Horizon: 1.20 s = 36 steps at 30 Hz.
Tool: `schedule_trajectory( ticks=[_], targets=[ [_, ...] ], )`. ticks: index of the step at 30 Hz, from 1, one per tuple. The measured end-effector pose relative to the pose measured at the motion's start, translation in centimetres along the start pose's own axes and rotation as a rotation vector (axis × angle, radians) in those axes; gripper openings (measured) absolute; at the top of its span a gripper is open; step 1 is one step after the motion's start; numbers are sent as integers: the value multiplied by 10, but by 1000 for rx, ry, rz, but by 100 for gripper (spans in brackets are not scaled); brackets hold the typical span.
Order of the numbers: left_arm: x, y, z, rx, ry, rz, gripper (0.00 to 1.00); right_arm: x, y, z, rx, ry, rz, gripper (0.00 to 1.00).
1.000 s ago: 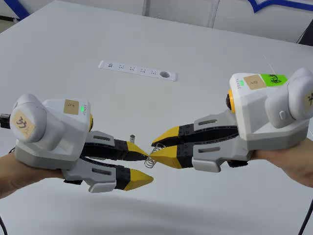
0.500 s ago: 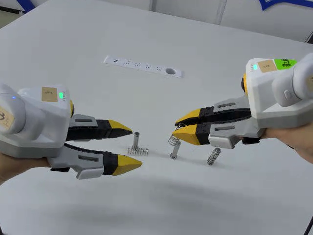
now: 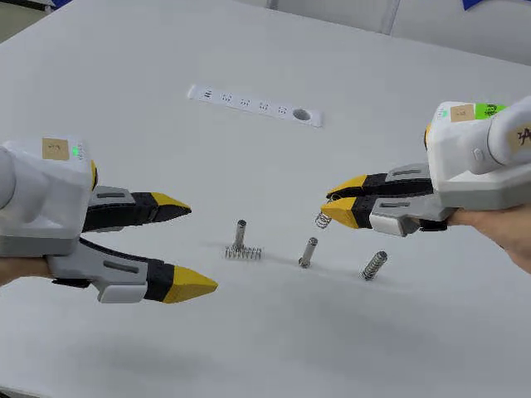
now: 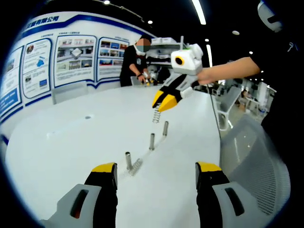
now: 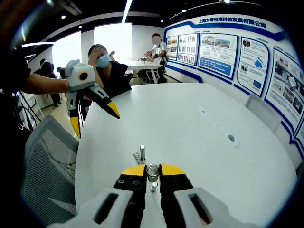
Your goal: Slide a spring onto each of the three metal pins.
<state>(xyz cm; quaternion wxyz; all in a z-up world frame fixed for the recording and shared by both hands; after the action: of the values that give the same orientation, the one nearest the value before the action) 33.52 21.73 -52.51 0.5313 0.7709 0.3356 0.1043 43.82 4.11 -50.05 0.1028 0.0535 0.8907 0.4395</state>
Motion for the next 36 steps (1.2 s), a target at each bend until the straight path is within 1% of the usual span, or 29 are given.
schedule_trajectory(
  ticks=[4, 6, 9, 10, 14, 16, 19, 24, 29, 33, 36],
  targets=[
    [-1, -3, 0, 2, -7, -27, 72, -2, -5, 7, 10, -10, 16, 11],
    [0, -4, 0, 8, 1, -36, 74, -3, -8, 10, 16, -9, 24, 11],
    [5, -8, -1, 21, 25, -66, 80, -2, -13, 15, 32, -6, 33, 11],
    [5, -8, -1, 21, 29, -69, 83, -2, -14, 16, 34, -6, 34, 11],
    [8, -9, -4, 16, 40, -75, 85, -4, -19, 19, 56, -14, 51, 11],
    [9, -9, -5, 13, 51, -77, 87, -4, -22, 20, 57, -15, 62, 11],
    [12, -11, -6, 15, 61, -85, 88, -3, -23, 22, 60, -9, 78, 11],
    [15, -14, -8, 18, 74, -94, 90, -3, -27, 25, 77, -3, 81, 11],
    [15, -17, -8, 29, 77, -103, 91, 1, -30, 31, 94, 4, 62, 11],
    [16, -20, -11, 24, 80, -114, 91, 2, -33, 35, 104, 4, 55, 11],
    [17, -24, -14, 37, 90, -117, 91, 2, -38, 38, 120, 5, 58, 11]
  ],
)
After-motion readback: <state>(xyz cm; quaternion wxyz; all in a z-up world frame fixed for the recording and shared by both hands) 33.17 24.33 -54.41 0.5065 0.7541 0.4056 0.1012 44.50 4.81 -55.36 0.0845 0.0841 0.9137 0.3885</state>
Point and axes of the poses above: the centre of the closed fingertips' face, and the gripper's own axes: z roughly forward along the fingers, x roughly to its left, y roughly out of its top, the point moved 5 cm from there along -z, roughly backward along the fingers, and after that the axes turned 6 degrees about -z, right-handed, at the moved point
